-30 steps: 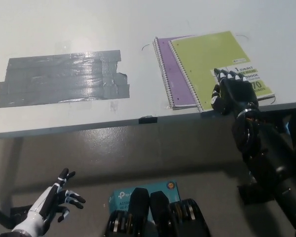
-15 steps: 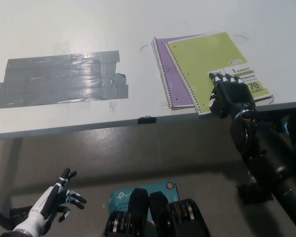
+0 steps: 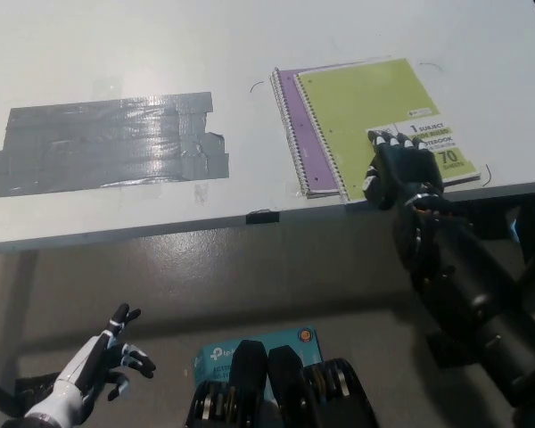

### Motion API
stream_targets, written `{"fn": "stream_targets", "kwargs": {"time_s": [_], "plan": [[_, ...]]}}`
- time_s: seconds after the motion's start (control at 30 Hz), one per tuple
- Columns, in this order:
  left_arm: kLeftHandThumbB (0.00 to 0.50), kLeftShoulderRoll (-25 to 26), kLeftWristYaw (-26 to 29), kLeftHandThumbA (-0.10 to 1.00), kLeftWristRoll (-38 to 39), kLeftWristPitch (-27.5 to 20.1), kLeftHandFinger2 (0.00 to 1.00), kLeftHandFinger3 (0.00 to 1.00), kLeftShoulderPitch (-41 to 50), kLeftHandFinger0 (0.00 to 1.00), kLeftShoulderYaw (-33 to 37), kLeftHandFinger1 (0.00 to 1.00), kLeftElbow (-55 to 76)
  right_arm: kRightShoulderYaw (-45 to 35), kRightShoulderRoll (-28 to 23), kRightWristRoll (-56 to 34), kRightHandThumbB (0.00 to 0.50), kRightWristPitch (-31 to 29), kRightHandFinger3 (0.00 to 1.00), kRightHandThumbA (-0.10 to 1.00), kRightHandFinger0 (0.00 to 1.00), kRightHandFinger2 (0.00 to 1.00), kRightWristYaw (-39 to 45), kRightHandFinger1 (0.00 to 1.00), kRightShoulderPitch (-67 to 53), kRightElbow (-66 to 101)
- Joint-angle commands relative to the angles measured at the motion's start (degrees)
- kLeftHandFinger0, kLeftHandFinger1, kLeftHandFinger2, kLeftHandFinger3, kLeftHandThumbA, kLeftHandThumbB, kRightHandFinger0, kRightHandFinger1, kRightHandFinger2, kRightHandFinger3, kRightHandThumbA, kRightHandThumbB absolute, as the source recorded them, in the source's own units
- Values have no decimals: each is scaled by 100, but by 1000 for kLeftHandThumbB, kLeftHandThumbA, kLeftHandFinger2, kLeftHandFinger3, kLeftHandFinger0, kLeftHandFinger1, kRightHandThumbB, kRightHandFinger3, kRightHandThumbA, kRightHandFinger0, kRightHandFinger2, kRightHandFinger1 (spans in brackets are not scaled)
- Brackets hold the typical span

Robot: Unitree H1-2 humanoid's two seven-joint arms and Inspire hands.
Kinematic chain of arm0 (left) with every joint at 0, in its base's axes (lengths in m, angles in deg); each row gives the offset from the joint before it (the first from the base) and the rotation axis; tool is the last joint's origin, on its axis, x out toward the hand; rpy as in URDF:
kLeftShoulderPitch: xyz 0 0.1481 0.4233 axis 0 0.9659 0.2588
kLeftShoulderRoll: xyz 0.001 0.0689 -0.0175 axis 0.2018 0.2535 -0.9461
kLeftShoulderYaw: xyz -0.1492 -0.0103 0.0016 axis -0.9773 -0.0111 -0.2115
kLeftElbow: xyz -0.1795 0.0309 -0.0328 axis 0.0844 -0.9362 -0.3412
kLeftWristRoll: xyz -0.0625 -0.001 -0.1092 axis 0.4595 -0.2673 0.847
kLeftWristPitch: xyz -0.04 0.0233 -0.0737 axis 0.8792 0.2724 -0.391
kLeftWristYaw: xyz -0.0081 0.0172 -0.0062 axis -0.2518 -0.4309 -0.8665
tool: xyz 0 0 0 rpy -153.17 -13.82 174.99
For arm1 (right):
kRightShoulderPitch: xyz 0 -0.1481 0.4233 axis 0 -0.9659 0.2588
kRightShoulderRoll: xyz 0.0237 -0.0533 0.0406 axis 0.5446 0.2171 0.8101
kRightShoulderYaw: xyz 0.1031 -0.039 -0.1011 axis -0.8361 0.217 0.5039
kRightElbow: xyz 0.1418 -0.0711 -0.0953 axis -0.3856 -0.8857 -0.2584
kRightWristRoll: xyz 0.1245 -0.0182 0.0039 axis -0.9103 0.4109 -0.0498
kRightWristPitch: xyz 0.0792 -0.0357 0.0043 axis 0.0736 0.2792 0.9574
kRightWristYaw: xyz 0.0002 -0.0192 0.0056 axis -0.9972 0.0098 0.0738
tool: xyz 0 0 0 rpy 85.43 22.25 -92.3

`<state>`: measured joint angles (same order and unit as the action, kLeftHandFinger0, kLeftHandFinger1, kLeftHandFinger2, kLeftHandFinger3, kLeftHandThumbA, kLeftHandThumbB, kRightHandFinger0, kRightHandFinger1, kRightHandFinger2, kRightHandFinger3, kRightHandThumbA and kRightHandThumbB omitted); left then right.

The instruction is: The robot uses its right hand to align two notebooks stacked together until they are fully overlapped

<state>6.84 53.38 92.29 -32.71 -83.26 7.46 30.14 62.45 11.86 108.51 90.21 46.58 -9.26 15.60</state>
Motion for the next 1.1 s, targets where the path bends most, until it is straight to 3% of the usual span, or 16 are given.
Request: {"fn": "stream_targets", "kwargs": {"time_s": [0.0, 0.1, 0.23, 0.73, 1.07], "plan": [[500, 45, -107, 1000, 24, -100, 352, 1000, -77, 188, -22, 408, 184, -232, 367, 380, 356, 197, 1000, 1000, 1000, 1000, 641, 1000, 51, -220], [500, 56, -104, 1000, 3, -128, 399, 1000, -58, 223, -12, 415, 202, -677, 643, 794, 325, 197, 1000, 1000, 1000, 1000, 584, 1000, 74, -332], [500, 32, -53, 1000, -27, -71, 409, 1000, 9, 206, -10, 402, 291, -692, 709, 1028, 306, 197, 1000, 1000, 1000, 1000, 605, 1000, 72, -344], [500, -7, -51, 1000, -6, -80, 395, 1000, 3, 186, 11, 391, 312, -633, 662, 1092, 336, 197, 1000, 1000, 1000, 1000, 533, 1000, 82, -405], [500, 2, -71, 1000, 12, -98, 378, 1000, -18, 138, 18, 367, 293, -1131, 1018, 1546, 350, 197, 1000, 1000, 1000, 1000, 553, 1000, 199, -526]]}}
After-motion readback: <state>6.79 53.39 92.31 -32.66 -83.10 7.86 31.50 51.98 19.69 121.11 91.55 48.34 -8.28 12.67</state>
